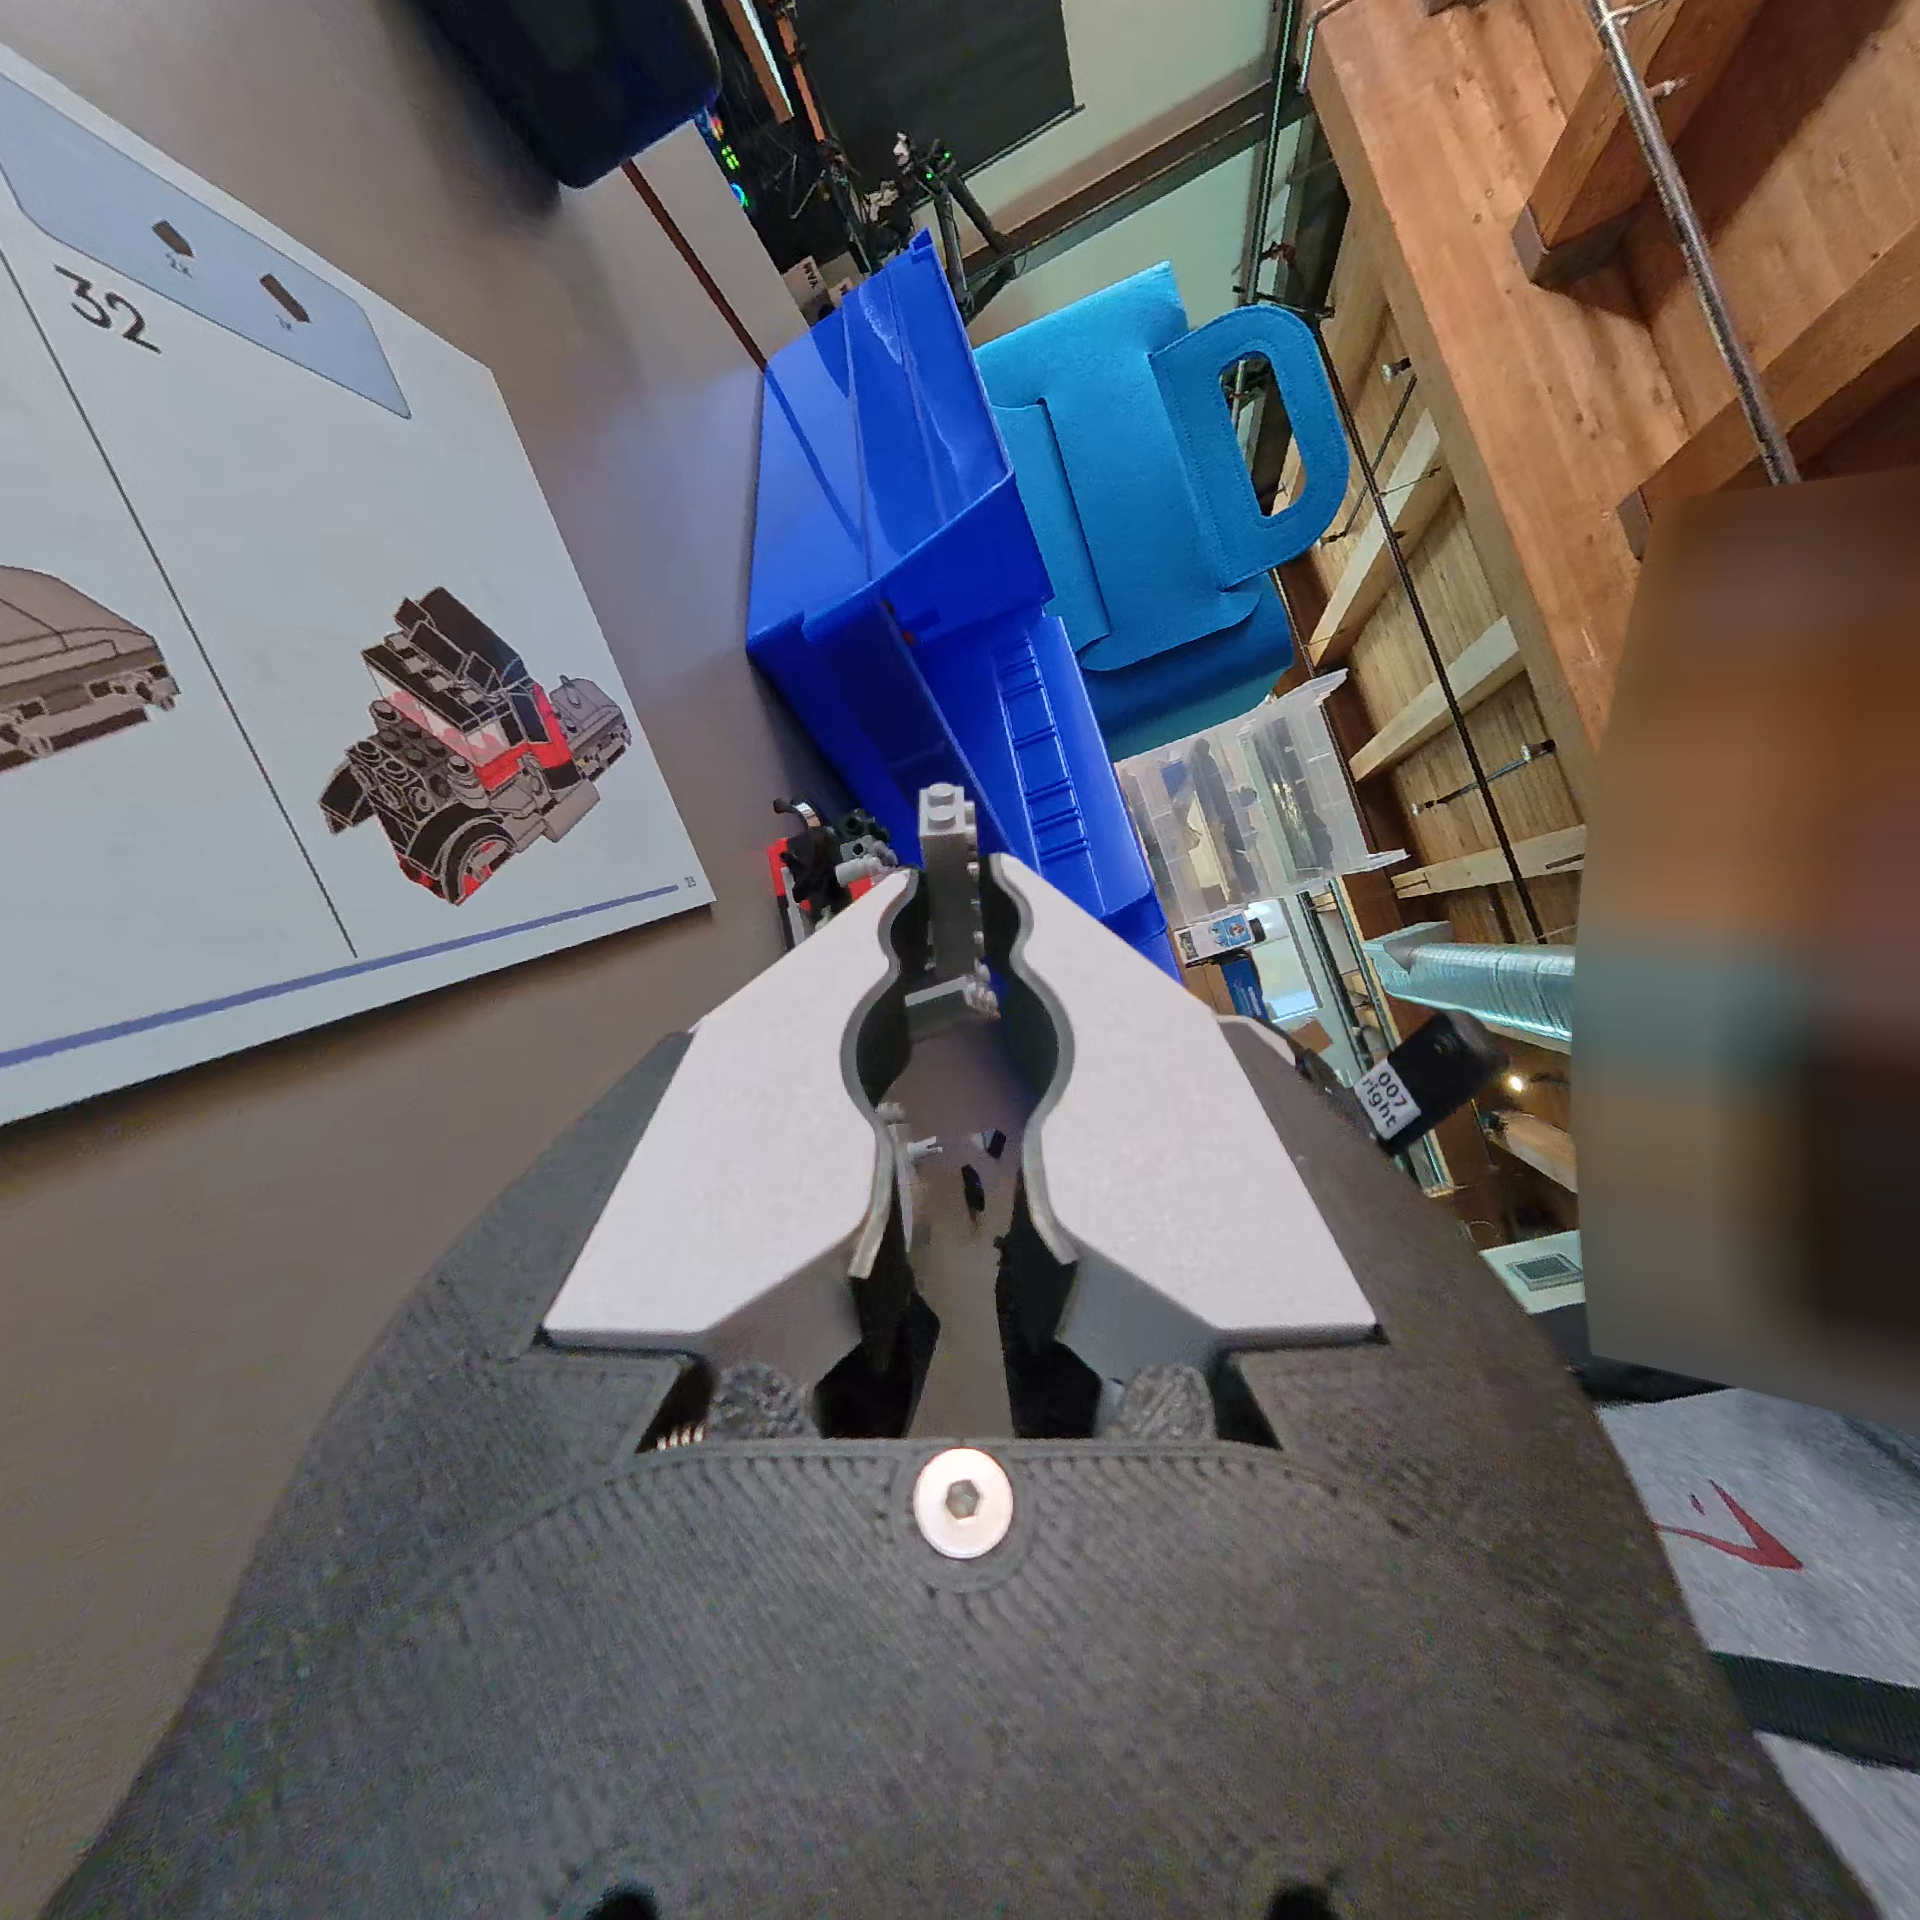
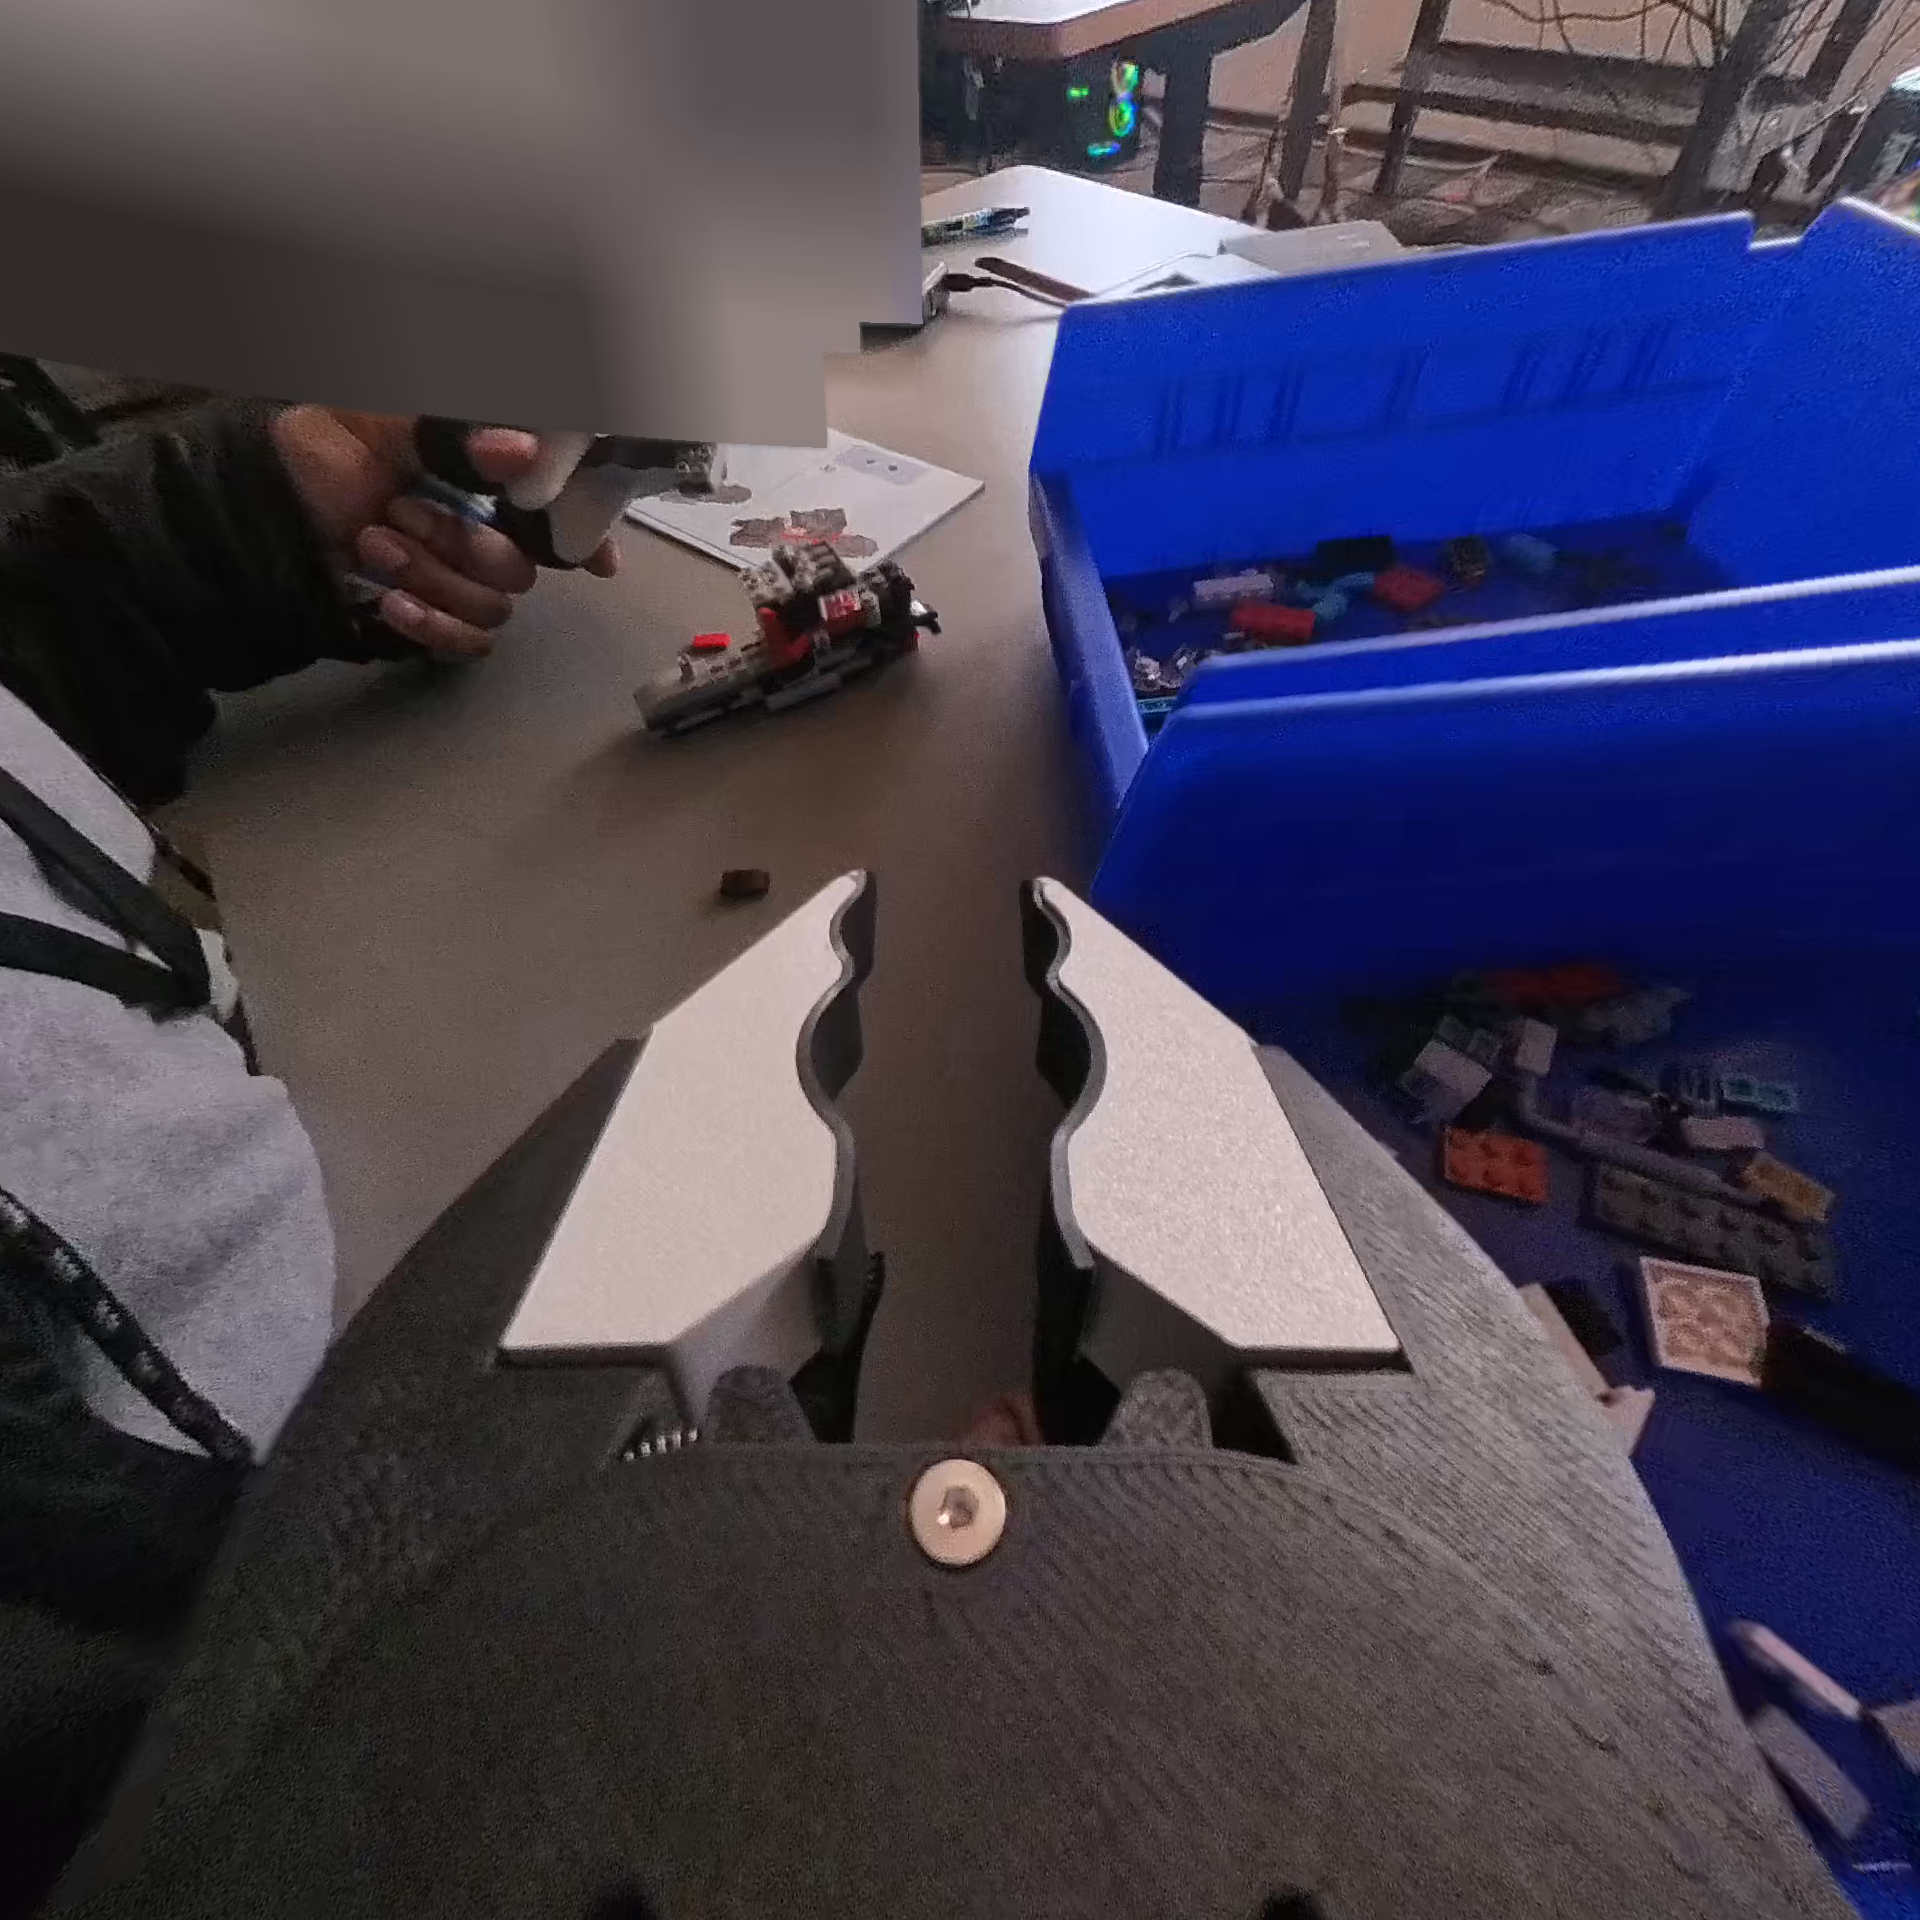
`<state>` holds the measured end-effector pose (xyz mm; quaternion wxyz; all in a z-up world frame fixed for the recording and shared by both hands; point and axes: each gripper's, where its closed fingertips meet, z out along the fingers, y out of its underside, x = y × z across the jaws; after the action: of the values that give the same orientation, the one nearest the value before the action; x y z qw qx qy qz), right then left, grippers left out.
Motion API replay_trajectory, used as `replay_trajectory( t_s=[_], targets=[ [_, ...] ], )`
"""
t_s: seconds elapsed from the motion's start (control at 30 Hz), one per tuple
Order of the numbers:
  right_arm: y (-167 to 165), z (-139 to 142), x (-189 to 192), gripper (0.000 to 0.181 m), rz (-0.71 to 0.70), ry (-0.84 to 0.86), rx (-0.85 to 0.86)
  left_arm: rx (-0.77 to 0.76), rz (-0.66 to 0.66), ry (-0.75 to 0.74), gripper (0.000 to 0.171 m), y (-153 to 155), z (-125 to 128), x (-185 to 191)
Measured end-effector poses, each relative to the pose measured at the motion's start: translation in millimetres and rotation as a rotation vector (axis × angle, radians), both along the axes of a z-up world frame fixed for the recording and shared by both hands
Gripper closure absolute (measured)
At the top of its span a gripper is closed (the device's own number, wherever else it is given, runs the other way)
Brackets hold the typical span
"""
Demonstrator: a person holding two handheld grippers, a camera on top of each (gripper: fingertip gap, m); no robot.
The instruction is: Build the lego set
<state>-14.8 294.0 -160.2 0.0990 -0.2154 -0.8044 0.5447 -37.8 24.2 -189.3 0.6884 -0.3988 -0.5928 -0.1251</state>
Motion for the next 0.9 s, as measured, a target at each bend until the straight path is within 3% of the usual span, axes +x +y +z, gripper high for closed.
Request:
replay_trajectory(
  t_s=[0.33,0.9],
  targets=[
    [12.7,-39.3,16.8,0.156,-0.055,0.009,-0.047,-0.039,0.008,-0.032,0.161,1.2,-6.9,-1.8],
    [24.4,-19.9,17.2,0.158,-0.056,-0.016,-0.212,-0.09,0.039,-0.06,0.161,0.6,-14.2,-4.4]
  ],
)
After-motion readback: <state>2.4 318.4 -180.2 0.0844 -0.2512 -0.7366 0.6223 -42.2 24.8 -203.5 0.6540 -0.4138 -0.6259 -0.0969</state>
